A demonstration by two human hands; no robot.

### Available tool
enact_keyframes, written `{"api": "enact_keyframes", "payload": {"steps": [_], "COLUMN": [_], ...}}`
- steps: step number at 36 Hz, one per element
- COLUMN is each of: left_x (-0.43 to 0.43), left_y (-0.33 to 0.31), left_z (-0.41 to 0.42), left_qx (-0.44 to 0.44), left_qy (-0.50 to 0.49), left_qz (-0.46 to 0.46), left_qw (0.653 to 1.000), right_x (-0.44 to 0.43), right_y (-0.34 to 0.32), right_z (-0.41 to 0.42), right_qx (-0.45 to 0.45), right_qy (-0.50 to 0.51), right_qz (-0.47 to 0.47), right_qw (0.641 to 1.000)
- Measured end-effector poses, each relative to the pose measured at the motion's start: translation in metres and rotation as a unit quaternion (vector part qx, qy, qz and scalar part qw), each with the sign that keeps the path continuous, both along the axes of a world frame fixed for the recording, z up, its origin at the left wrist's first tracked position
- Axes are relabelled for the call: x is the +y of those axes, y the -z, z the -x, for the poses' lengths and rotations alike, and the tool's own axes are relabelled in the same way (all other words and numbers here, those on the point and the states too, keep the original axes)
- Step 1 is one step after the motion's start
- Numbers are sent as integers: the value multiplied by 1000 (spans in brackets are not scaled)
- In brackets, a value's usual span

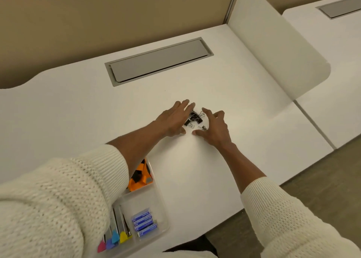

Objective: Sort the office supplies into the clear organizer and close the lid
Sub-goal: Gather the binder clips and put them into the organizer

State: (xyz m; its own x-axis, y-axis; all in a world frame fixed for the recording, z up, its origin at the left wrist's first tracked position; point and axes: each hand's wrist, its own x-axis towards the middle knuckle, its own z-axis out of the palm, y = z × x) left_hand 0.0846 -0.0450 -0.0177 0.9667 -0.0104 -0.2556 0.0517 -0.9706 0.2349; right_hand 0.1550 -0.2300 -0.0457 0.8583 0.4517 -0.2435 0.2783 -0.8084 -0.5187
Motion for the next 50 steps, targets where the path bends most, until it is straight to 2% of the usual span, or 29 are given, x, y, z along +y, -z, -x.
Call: {"api": "enact_keyframes", "payload": {"steps": [5,19,24,35,40,50], "left_x": [-1,-8,-11,-6,2,11], "left_y": [10,24,24,18,11,9], "left_z": [-14,-8,-3,15,24,45], "left_qx": [7,-54,-52,-52,-65,-100], "left_qy": [3,-88,-154,-207,-250,-264], "left_qz": [49,149,182,194,217,251], "left_qw": [999,983,970,957,941,926], "right_x": [7,19,15,6,-2,-16], "right_y": [1,9,7,0,-6,-30], "right_z": [-16,-27,-20,-4,-1,14], "right_qx": [27,-15,-4,29,74,122], "right_qy": [-16,-67,-48,38,100,160], "right_qz": [-30,-29,-58,-88,-131,-197], "right_qw": [999,997,997,995,984,960]}}
